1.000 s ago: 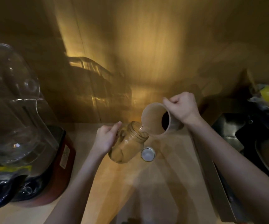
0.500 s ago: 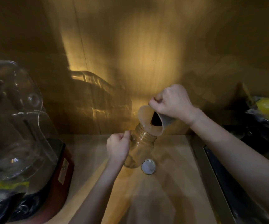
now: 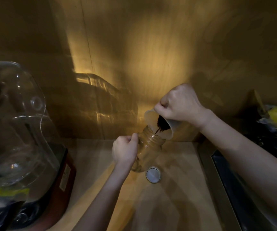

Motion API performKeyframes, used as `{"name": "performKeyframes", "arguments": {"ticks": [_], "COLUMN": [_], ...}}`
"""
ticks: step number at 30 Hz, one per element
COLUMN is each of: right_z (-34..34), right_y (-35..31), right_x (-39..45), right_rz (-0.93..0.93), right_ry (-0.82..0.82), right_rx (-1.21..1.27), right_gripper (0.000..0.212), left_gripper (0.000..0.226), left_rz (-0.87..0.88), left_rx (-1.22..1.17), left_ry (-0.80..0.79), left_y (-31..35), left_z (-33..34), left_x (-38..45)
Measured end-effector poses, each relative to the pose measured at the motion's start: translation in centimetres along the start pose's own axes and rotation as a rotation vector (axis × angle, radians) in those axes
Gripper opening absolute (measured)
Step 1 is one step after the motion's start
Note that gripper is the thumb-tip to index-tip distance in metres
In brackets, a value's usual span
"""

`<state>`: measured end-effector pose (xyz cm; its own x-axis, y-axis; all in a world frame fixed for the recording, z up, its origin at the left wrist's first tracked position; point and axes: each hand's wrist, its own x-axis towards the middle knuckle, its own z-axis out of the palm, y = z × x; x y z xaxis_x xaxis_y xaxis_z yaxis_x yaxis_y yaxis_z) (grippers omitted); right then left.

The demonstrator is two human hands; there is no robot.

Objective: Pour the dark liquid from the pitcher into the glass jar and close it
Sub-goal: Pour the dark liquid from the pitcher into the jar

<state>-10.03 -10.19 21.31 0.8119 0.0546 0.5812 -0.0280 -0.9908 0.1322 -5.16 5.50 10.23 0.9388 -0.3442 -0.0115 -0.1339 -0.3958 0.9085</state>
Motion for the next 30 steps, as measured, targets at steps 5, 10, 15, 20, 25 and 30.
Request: {"name": "performKeyframes", "arguments": {"ticks": [5,10,15,20,25,30], "right_z": [-0.3,-1.1,-1.5,-1.8,-1.8,-1.9], "right_y": [-0.1,0.0,0.0,-0.1,0.0,0.2], "right_x": [0.2,0.6,0.8,0.9,0.9,0.8], "right_rz": [-0.047,-0.086,-0.091,-0.114,-0.113,-0.118], "right_ry": [0.014,0.001,-0.011,-0.014,-0.001,0.028], "right_rx": [-0.005,-0.02,-0.032,-0.035,-0.029,-0.017], "right_gripper": [0.041,0.039,0.039,0.039,0.037,0.039], "left_gripper": [0.049,0.046,0.042,0.038,0.035,0.035], "left_rz": [0.008,0.012,0.015,0.014,0.008,0.008], "left_rx": [-0.02,-0.03,-0.05,-0.077,-0.101,-0.139], "left_ry": [0.012,0.008,0.0,-0.003,-0.009,-0.034], "left_y": [0.3,0.7,1.3,1.0,0.8,0.9], "left_z": [0.0,0.2,0.3,0.3,0.5,0.4], "left_x": [0.0,0.0,-0.1,-0.1,-0.2,-0.2]}}
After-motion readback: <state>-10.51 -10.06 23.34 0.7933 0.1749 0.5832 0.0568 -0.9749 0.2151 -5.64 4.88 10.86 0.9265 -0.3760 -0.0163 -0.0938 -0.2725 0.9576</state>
